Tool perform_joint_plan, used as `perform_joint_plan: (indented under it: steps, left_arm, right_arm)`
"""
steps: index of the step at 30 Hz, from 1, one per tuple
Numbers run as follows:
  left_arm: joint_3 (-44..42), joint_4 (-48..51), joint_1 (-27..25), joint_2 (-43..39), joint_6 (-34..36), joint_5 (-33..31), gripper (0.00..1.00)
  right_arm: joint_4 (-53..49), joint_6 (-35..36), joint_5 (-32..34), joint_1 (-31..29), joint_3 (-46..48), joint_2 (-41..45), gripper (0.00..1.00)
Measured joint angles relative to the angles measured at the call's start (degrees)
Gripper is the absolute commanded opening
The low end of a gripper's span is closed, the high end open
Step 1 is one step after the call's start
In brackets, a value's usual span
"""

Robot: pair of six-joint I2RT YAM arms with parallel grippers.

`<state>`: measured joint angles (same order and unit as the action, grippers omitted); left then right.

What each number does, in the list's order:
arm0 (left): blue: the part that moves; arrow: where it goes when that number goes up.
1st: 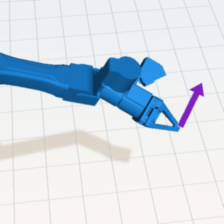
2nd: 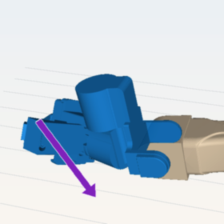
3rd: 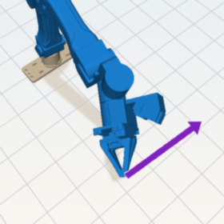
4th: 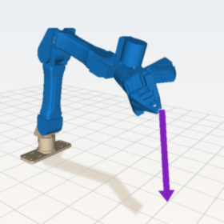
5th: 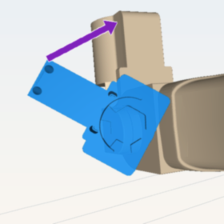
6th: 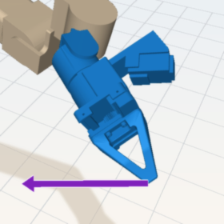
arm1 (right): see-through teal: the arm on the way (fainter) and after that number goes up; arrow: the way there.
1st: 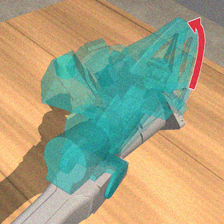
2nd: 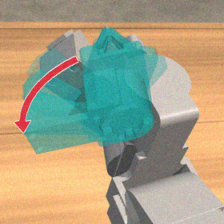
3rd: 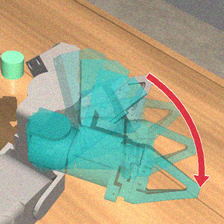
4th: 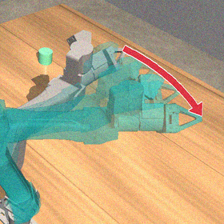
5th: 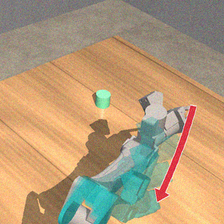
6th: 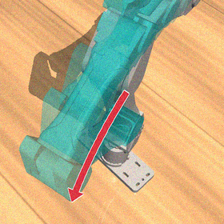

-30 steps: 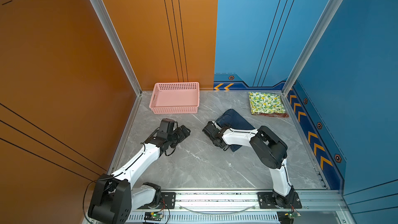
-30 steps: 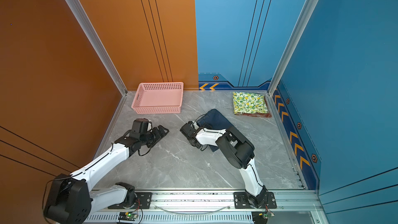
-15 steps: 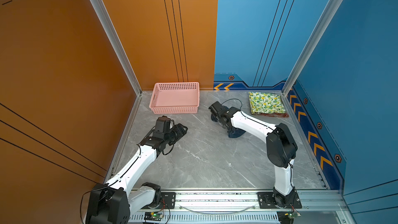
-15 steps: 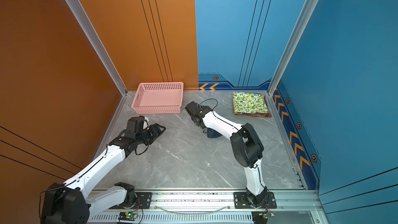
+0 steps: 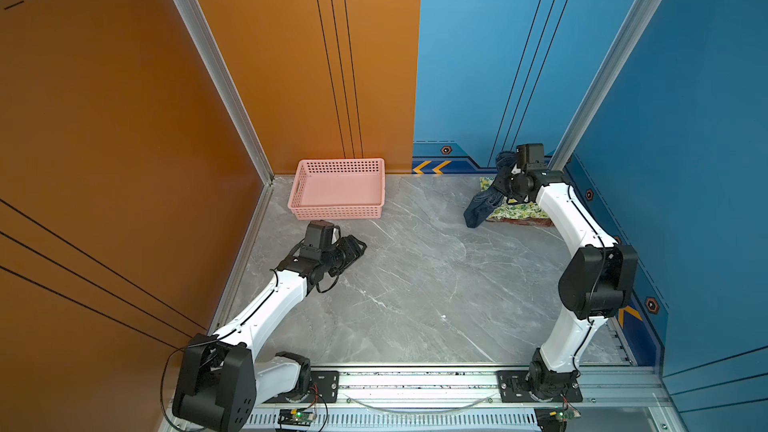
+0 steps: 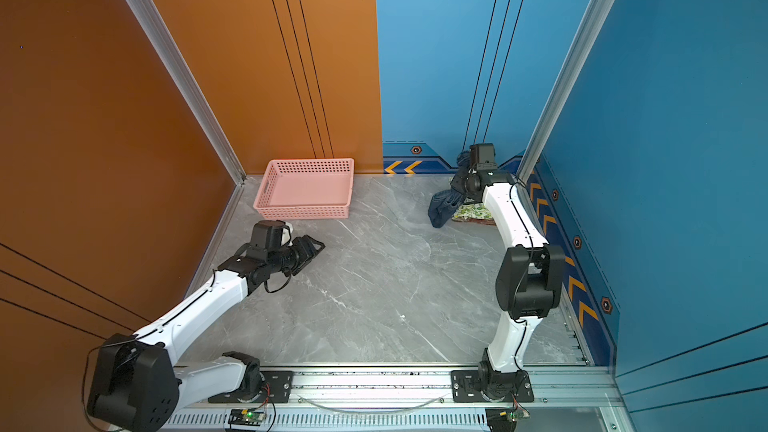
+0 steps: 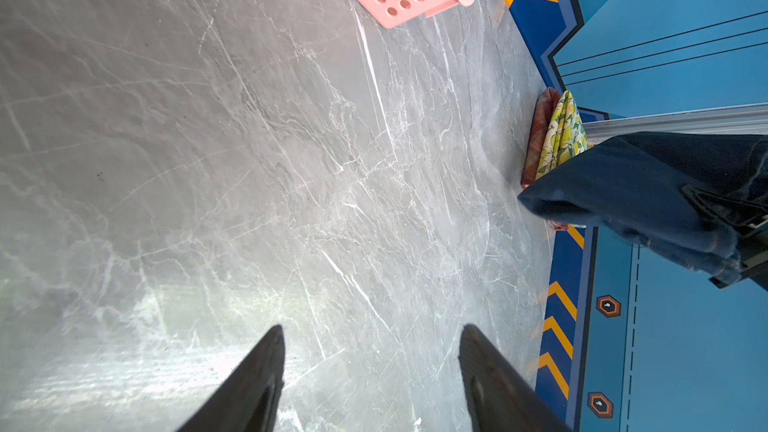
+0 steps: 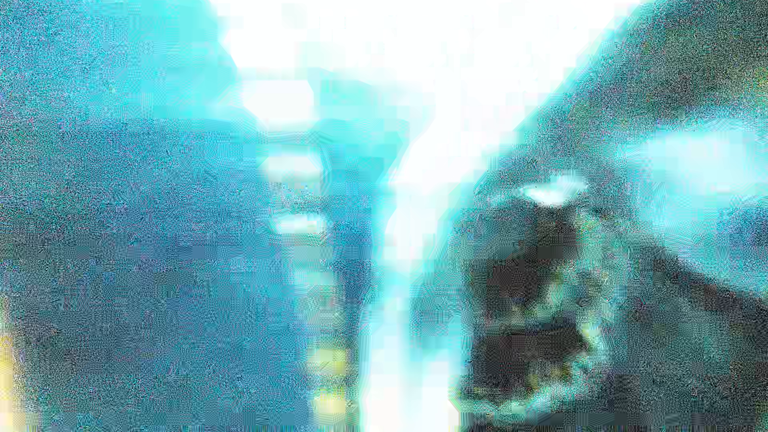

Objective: Fold and stack the skirts
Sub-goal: 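Carry the denim with the right gripper and lay it on the lemon-print skirt stack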

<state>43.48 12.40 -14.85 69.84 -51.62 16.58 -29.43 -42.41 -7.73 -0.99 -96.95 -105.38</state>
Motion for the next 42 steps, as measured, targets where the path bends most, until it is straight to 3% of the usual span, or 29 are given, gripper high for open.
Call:
perform_joint_plan:
  steps: [6,17,28,42]
  left_arm:
    - [0.6,-2.4,-0.5,2.0,0.2,0.3,0.68]
    - [2.3,-4.0,-0.5,6.0,0.2,0.6,0.68]
    - [4.0,-4.1,-0.5,7.3,0.4,1.0,0.68]
    - [4.0,-5.4,-2.9,7.8,0.2,1.0,0.67]
  right_arm:
    - [11.9,-18.4,-2.0,3.3,1.4,0.1,0.00]
    - [25.8,-33.5,5.6,5.2,1.4,-0.3,0.00]
    - [31.1,-35.5,7.2,7.5,-0.1,-9.8,0.00]
    - [35.7,-31.5,5.8,9.7,5.8,-10.1,0.00]
